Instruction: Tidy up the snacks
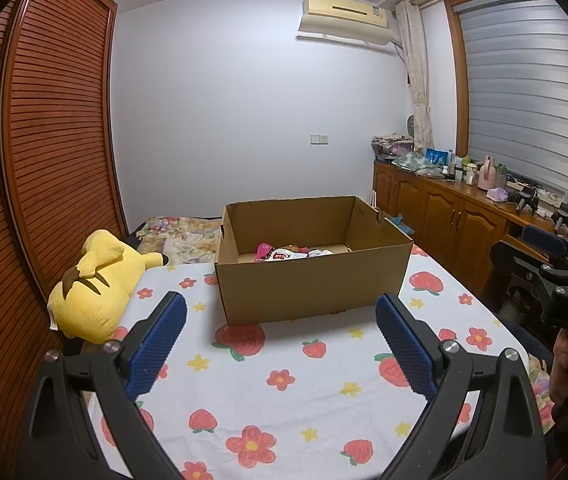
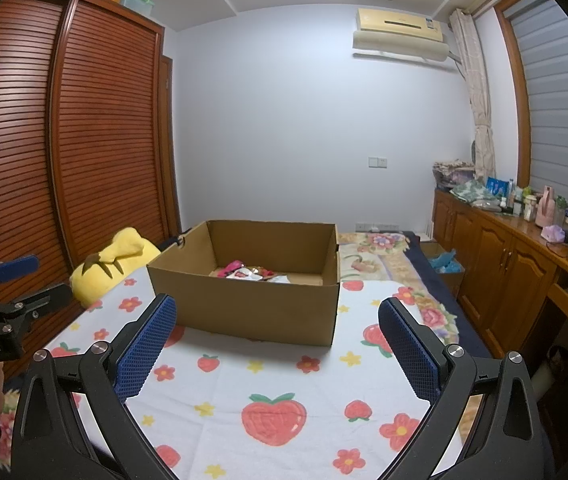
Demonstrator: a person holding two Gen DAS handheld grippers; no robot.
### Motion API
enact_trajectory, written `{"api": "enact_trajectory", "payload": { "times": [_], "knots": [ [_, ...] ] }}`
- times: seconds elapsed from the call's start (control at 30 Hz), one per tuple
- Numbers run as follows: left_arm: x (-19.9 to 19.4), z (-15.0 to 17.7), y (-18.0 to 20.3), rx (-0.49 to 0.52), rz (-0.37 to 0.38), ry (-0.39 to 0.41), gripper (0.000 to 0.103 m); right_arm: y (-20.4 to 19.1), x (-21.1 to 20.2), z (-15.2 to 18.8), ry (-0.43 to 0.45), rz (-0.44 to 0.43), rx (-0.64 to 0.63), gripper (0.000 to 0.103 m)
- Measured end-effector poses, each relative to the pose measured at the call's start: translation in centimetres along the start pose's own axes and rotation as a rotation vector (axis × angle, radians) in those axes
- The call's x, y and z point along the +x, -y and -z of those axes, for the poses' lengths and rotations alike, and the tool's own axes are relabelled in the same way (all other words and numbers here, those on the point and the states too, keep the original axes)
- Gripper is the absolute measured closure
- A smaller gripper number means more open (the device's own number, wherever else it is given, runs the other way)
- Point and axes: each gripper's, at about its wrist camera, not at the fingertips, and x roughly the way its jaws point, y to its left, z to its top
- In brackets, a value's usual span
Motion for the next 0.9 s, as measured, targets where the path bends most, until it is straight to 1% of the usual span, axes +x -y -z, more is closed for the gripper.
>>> {"api": "enact_trajectory", "payload": {
  "times": [0.9],
  "knots": [
    [0.03,0.16,0.03,-0.001,0.003,0.0,0.006,-0.01,-0.03,0.18,-0.001,-0.002,0.001,0.0]
  ]
}}
